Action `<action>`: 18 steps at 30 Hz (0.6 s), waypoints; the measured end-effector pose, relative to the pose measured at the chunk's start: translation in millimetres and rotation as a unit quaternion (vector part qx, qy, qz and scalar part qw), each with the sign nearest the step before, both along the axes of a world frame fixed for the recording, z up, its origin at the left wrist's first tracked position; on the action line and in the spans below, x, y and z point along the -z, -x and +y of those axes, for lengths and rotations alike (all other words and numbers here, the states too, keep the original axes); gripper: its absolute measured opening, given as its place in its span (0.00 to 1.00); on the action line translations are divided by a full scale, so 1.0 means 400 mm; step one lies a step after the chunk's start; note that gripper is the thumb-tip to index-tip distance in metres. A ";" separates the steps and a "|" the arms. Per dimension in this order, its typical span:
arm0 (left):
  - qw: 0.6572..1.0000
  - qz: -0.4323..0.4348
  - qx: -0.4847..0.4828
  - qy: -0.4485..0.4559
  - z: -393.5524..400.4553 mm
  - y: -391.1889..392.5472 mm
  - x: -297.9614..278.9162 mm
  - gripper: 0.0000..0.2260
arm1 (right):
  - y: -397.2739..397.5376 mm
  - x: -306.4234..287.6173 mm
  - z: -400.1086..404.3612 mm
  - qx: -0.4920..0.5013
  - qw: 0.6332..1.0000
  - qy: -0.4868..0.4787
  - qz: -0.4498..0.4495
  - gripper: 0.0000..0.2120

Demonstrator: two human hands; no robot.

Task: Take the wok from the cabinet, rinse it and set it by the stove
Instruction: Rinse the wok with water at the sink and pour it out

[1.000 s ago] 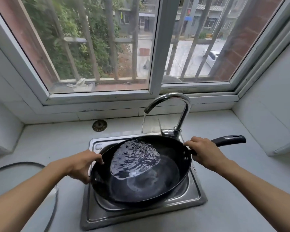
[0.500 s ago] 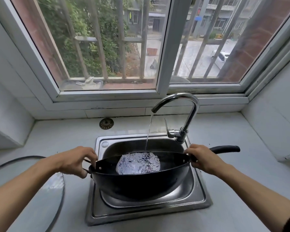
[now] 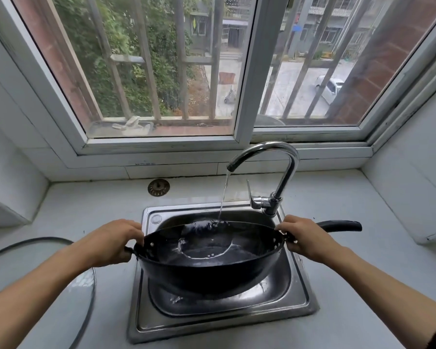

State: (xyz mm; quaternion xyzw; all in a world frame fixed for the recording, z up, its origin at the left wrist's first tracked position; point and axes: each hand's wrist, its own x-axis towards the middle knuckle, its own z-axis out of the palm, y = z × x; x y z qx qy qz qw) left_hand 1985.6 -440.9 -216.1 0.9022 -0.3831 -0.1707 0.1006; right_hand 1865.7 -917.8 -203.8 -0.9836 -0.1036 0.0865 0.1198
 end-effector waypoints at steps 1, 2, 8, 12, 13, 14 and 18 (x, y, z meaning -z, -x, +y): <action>1.000 0.013 -0.005 -0.002 -0.003 -0.002 -0.005 0.15 | -0.002 -0.001 -0.002 0.003 1.000 -0.003 -0.001 0.15; 1.000 0.026 -0.012 0.006 -0.006 -0.004 -0.009 0.15 | -0.005 -0.002 -0.003 0.006 1.000 -0.005 -0.004 0.13; 0.990 0.092 -0.030 0.100 -0.003 -0.018 -0.023 0.13 | -0.014 -0.004 -0.009 0.028 0.999 -0.033 -0.014 0.15; 0.976 0.152 -0.039 0.153 -0.010 -0.017 -0.032 0.18 | -0.017 0.001 -0.011 0.035 0.999 -0.021 -0.030 0.23; 0.974 0.157 -0.043 0.157 -0.010 -0.020 -0.028 0.17 | -0.020 0.000 -0.010 0.038 0.999 -0.019 -0.030 0.26; 0.973 0.163 -0.048 0.157 -0.008 -0.023 -0.022 0.16 | -0.023 -0.001 -0.010 0.041 0.999 -0.021 -0.029 0.28; 0.967 0.192 -0.067 0.152 0.004 -0.039 0.011 0.15 | -0.027 -0.009 -0.008 0.037 0.998 -0.046 -0.016 0.37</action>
